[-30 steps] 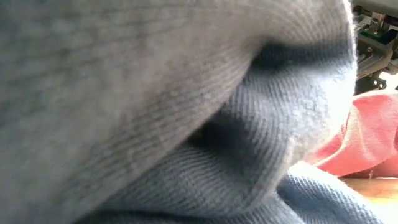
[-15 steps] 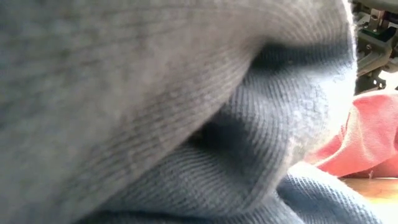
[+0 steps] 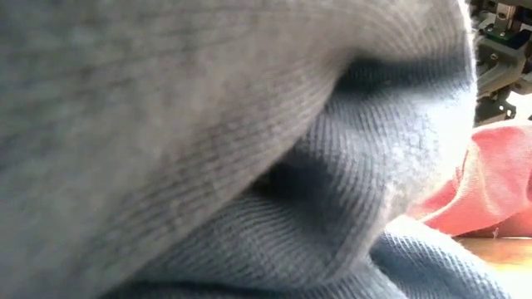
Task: Sort clothes
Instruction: Put the orange sock into the laundry bin
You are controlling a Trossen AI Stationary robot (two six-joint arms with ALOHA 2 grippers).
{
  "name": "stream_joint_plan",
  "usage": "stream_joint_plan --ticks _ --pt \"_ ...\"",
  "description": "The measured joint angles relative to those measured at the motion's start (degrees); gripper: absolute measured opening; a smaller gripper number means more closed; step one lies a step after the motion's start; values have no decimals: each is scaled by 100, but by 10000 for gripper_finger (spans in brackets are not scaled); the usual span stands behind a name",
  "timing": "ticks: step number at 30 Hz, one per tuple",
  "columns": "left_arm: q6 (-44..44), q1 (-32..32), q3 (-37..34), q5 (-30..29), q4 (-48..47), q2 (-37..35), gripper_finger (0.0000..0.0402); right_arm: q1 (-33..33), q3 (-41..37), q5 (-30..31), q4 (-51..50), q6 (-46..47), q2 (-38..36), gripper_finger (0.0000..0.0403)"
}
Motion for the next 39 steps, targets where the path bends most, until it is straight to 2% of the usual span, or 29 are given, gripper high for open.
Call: stream_joint_plan --ticks 6,19,26,33,36,39 --pt "-434 -219 -659 23 1456 162 135 0 0 0 4 0 0 199" --pt "-1057 -317 -326 976 2016 1369 135 0 0 2 2 -39 0 199" --pt "-1209 -317 106 1185 1668 1891 135 1 0 3 4 -39 0 199" --pt "-1343 -315 132 1443 1586 2255 134 0 0 4 39 -44 0 199" --pt "-1343 -299 146 1549 1548 2293 117 2 0 4 46 -44 0 199" --pt "-1335 -299 146 1457 1448 2284 62 0 0 4 46 -44 0 199"
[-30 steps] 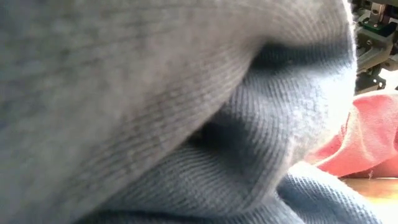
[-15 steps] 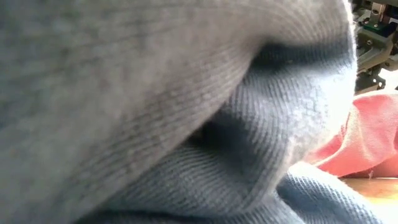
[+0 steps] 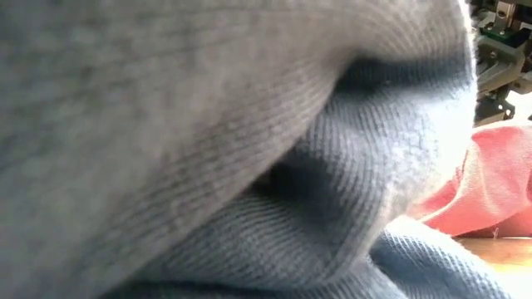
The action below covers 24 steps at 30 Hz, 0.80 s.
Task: Sort clothes
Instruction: Put the orange sock into the laundry bin
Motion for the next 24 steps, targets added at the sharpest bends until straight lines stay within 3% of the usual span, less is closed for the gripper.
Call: stream_joint_plan --ticks 3,11,24 --pt "138 -7 0 -86 -33 -8 15 1 0 0 2 -2 0 199" --pt "169 0 -46 -177 -500 -272 9 2 0 0 1 -2 0 199" --pt "552 328 -28 -1169 -2109 -1855 8 0 0 0 34 -4 0 199"
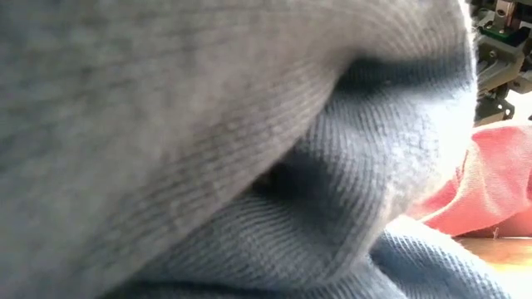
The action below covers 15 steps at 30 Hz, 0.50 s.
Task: Sort clothes
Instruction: Put the orange sock into the laundry bin
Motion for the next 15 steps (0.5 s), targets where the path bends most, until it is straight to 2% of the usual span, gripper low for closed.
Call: stream_joint_plan --ticks 9,15 --pt "1402 940 108 -428 -282 -844 7 0 0 0 -24 -4 0 199" --pt "2961 1751 904 -595 -389 -887 7 0 0 0 -53 -4 0 199"
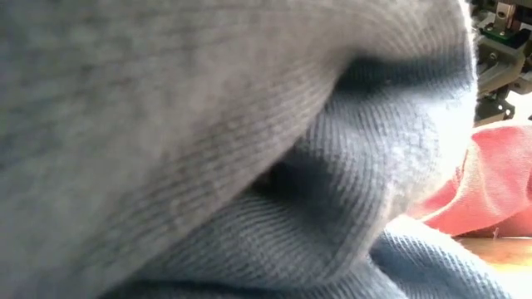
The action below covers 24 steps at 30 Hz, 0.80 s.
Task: Sort clothes
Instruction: Put the orange sock into the laundry bin
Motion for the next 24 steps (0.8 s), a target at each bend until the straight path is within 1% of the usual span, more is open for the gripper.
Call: stream_joint_plan --ticks 9,14,17,20,24 --pt "2255 1312 1696 -578 -132 -5 7 0 0 0 -10 0 0 199" --pt "3192 2194 2425 -635 -87 -7 7 0 0 0 -15 0 0 199" --pt "3654 2726 2700 -735 88 -9 7 1 0 1 -39 -40 0 199" --pt "4211 3202 2800 -733 532 -9 7 0 0 0 -36 -94 0 199" --pt "5094 3723 2805 -514 1331 35 10 0 0 0 -36 -98 0 199"
